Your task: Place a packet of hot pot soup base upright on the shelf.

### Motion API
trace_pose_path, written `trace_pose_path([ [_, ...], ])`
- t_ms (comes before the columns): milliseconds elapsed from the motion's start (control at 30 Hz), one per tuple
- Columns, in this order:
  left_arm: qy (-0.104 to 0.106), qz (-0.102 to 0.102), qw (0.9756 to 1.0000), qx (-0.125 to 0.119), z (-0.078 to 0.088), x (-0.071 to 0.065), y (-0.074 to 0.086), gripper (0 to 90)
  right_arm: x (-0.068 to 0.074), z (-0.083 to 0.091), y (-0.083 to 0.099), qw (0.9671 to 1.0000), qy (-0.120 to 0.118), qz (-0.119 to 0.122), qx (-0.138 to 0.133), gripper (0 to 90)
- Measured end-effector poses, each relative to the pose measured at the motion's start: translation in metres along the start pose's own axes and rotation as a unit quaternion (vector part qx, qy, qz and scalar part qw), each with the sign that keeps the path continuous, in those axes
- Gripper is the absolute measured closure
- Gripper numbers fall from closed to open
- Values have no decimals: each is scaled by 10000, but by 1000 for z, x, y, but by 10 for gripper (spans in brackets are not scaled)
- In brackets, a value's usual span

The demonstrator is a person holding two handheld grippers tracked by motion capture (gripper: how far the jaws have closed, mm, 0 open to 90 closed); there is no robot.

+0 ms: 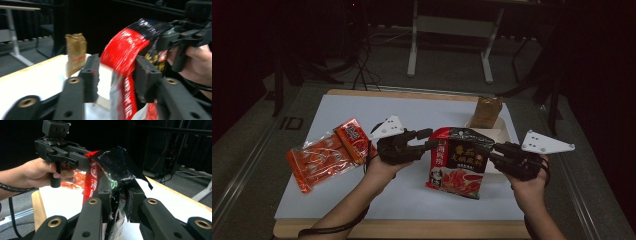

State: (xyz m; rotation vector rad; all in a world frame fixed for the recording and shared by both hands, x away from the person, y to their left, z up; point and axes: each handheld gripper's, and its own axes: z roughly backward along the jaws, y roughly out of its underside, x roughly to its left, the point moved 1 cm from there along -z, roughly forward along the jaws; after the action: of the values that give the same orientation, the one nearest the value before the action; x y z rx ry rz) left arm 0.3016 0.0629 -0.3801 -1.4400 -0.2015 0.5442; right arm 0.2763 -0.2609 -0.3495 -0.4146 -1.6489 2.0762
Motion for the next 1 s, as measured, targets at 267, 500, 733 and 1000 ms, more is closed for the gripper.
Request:
trace_pose_path([
  [267, -127, -79, 9997, 208, 13, -5, 0, 138, -15, 6, -13, 9997, 208, 8, -104, 776],
  [500, -442, -239, 9980, 387, 21, -4, 15, 22, -33, 12, -23, 9990, 350, 17, -287, 776],
  [733, -477, -5, 9970, 607, 32, 5, 38, 21, -49, 15, -27, 9979, 559, 25, -318, 776],
  [1000, -562, 223, 9963, 615, 42, 9, 68, 21, -70, 19, -26, 9963, 801, -23, -304, 775],
])
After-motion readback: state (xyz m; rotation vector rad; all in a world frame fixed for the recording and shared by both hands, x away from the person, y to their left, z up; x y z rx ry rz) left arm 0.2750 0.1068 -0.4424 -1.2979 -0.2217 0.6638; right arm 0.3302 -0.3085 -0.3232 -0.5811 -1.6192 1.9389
